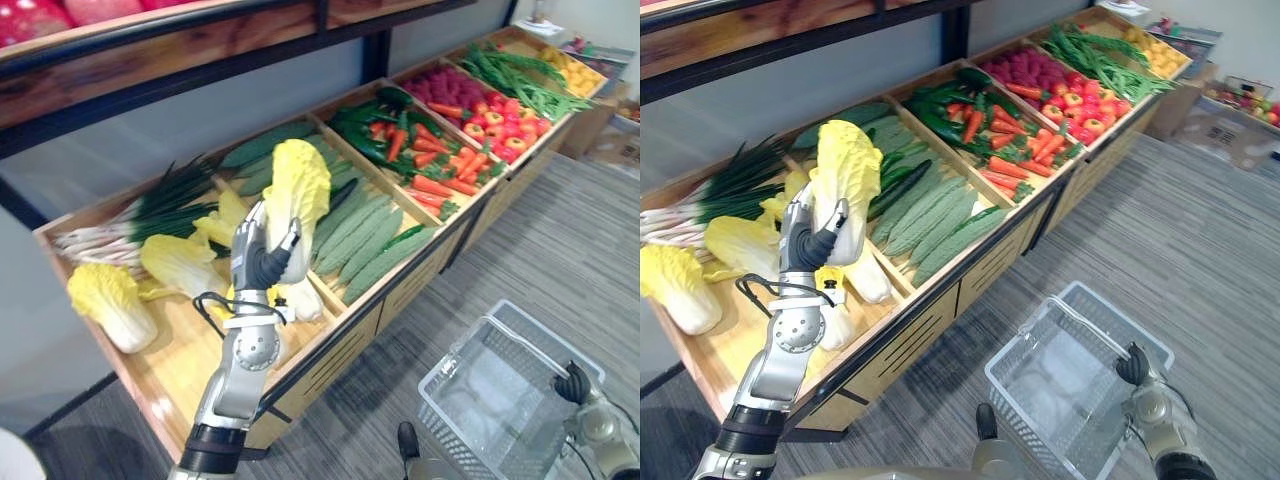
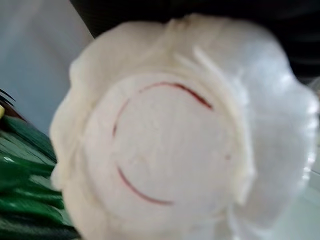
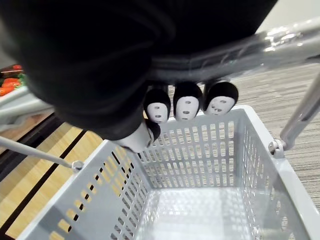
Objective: Pick vegetable in the basket
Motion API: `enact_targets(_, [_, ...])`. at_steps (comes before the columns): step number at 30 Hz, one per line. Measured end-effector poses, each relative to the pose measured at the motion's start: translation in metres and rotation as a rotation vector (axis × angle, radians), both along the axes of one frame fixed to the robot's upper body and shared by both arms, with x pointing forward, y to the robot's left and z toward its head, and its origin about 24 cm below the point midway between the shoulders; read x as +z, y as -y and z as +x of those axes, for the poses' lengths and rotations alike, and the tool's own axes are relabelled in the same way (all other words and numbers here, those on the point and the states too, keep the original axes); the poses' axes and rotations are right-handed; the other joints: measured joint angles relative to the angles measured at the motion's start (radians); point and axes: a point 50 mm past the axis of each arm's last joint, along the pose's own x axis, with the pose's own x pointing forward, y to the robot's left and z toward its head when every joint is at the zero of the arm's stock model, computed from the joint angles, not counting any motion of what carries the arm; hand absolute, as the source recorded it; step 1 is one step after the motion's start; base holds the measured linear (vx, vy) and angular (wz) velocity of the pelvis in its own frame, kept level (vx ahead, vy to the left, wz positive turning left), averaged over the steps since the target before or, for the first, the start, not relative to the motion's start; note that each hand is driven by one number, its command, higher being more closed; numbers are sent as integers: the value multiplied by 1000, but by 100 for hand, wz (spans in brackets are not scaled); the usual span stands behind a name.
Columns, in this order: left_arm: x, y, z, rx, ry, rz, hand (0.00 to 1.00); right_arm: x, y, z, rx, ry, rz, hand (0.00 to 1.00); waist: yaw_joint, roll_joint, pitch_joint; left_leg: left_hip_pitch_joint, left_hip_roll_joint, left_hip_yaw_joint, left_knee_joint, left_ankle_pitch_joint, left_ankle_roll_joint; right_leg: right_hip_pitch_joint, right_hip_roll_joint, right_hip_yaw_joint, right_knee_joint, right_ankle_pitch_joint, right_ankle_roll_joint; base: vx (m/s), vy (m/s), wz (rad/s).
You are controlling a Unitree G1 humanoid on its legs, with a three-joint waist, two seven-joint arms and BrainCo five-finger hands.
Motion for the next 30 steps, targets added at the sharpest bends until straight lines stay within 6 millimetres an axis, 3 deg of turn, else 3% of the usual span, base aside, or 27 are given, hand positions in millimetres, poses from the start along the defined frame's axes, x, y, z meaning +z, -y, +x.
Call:
enact_targets(5, [-2,17,-3,-121,-8,29,100,21,-1,18,110,20,-66,100,0,16,3,32,-19,82,22,-33,-6,-6,8,86,-10,17,10,-90,3,-46])
enact_targets(11, [-8,36,-9,-279,-45,126,100,34,-7,29,179,46,-69,100,-6,17,2,39,-17,115,56,-61,-8,-7,10,119,-13,21,16,-38,-10,-19])
enact_targets(22, [-7,104,-33,-751,-44,263,100,69,-47,55,375,217,61,100,4,19,4,48,38,210,171,-136,-31,-20,46,194,-12,36,23,-7,-36,-22])
enact_targets(30, [-8,136,-52,-955,-21,340,100,88,-75,62,527,268,116,100,0,30,13,57,69,277,207,-147,-46,-40,87,240,-7,48,22,-7,-53,-22])
